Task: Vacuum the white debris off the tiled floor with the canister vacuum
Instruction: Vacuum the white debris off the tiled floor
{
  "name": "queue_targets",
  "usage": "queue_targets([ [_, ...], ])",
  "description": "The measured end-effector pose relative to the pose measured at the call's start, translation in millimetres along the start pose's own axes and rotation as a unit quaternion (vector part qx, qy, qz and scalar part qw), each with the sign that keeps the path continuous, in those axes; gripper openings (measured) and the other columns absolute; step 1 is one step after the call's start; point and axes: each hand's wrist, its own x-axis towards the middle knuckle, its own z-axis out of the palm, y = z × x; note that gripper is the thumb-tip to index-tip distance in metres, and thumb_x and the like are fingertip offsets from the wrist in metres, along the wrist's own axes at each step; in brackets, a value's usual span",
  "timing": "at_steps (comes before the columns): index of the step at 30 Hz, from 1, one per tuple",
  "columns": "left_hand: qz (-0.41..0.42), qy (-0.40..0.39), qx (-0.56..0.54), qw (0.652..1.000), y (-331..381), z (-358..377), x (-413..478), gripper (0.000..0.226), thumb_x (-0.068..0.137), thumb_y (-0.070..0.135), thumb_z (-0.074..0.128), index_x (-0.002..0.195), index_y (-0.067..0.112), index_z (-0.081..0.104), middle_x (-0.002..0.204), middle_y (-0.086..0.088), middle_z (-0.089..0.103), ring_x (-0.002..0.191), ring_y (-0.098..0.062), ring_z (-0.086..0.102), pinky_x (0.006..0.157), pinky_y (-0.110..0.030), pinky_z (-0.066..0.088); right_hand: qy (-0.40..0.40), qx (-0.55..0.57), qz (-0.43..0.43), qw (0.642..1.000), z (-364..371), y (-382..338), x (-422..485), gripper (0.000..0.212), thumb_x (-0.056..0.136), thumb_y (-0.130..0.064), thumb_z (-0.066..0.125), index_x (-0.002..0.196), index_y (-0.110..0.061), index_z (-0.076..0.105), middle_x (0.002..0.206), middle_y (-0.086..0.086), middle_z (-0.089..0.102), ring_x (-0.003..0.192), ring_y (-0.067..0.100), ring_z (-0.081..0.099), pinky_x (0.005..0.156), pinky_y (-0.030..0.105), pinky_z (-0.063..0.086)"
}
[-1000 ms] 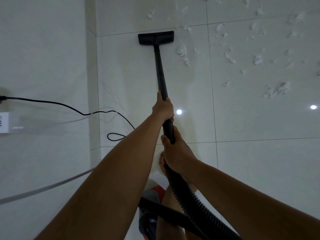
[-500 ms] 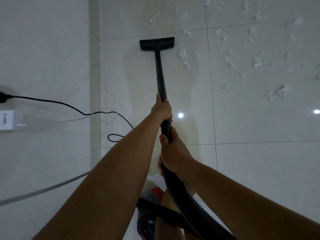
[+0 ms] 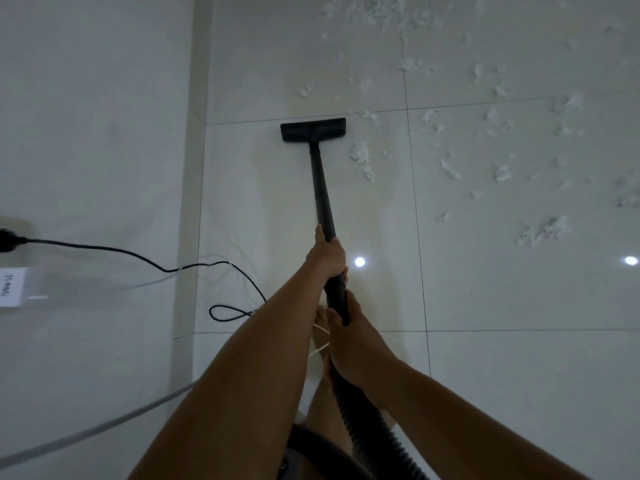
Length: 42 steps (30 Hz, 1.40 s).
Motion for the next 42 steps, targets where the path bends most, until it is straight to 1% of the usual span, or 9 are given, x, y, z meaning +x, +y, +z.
queue_targets([
  [8,0.007,-0.001,0.002,1.0,37.3,-19.8,45.9,0.062,0.11,0.036,0.025,0.16,0.041,-0.011,0.081,-0.016,0.068,0.054,-0.021,0.062,0.072,-0.038,0.061,0.003,0.012,0.0,1.0,-2.6,-36.8,44.7,0.053,0.11,-0.043,0.037,0.155,-0.057,0.013,0.098,0.016,0.066,0.057,0.018,0.06,0.045,0.023,0.051],
  [21,0.005,0.006,-0.008,1.0,78.9,-51.0,97.8,0.063,0.11,0.039,0.029,0.159,0.045,-0.01,0.079,-0.013,0.066,0.047,-0.016,0.059,0.045,-0.027,0.051,0.022,0.008,-0.005,1.0,2.6,-84.2,103.4,0.055,0.109,-0.044,0.037,0.155,-0.058,0.01,0.078,0.01,0.063,0.05,0.016,0.058,0.046,0.022,0.05],
  [25,0.005,-0.002,0.002,1.0,94.1,-63.5,93.6,0.063,0.11,0.038,0.028,0.16,0.042,-0.01,0.081,-0.013,0.065,0.049,-0.016,0.059,0.046,-0.027,0.05,0.016,-0.038,-0.017,0.999,-2.9,-112.5,90.4,0.055,0.111,-0.043,0.032,0.159,-0.05,0.007,0.086,0.007,0.065,0.05,0.011,0.057,0.039,0.014,0.043],
  [29,-0.006,-0.011,0.011,1.0,102.7,-79.4,75.9,0.063,0.11,0.037,0.028,0.16,0.04,-0.011,0.086,-0.015,0.066,0.051,-0.016,0.06,0.05,-0.027,0.052,0.003,-0.041,0.003,0.999,0.0,-138.5,65.8,0.056,0.111,-0.041,0.034,0.161,-0.045,0.008,0.087,0.008,0.063,0.047,0.009,0.056,0.037,0.015,0.042],
  [31,-0.008,-0.016,0.012,1.0,104.3,-86.0,66.9,0.063,0.11,0.037,0.028,0.16,0.04,-0.01,0.083,-0.013,0.066,0.051,-0.016,0.06,0.051,-0.027,0.052,0.003,-0.038,0.015,0.999,3.9,-146.8,57.2,0.058,0.111,-0.042,0.035,0.161,-0.046,0.007,0.087,0.007,0.063,0.046,0.009,0.057,0.041,0.021,0.047],
  [38,-0.015,-0.019,0.016,1.0,127.9,-110.0,64.2,0.063,0.11,0.037,0.028,0.16,0.04,-0.011,0.086,-0.015,0.065,0.053,-0.016,0.059,0.055,-0.029,0.054,0.02,-0.074,0.032,0.997,9.8,-180.1,53.8,0.06,0.108,-0.051,0.033,0.16,-0.05,0.002,0.109,0.013,0.071,0.068,0.02,0.07,0.076,0.04,0.065],
  [39,-0.014,-0.018,0.017,1.0,131.1,-112.8,67.7,0.063,0.11,0.037,0.028,0.16,0.04,-0.011,0.085,-0.015,0.065,0.053,-0.017,0.059,0.055,-0.029,0.054,0.02,-0.067,0.027,0.997,8.3,-184.0,55.4,0.059,0.108,-0.05,0.033,0.16,-0.049,0.004,0.103,0.011,0.071,0.064,0.018,0.068,0.073,0.033,0.064],
  [41,-0.012,-0.016,0.021,1.0,137.1,-117.9,76.6,0.063,0.11,0.037,0.027,0.16,0.04,-0.011,0.08,-0.013,0.064,0.052,-0.016,0.059,0.052,-0.029,0.052,0.024,-0.055,0.01,0.998,4.6,-193.7,57.1,0.055,0.11,-0.044,0.033,0.16,-0.047,0.011,0.085,0.003,0.063,0.053,0.01,0.06,0.051,0.015,0.054],
  [42,-0.009,-0.013,0.023,1.0,140.7,-119.8,81.9,0.063,0.11,0.037,0.027,0.16,0.04,-0.011,0.08,-0.014,0.064,0.052,-0.016,0.059,0.052,-0.029,0.051,0.021,-0.055,-0.003,0.998,2.3,-202.5,56.3,0.054,0.111,-0.041,0.034,0.16,-0.046,0.014,0.081,0.001,0.059,0.05,0.009,0.058,0.045,0.014,0.049],
])
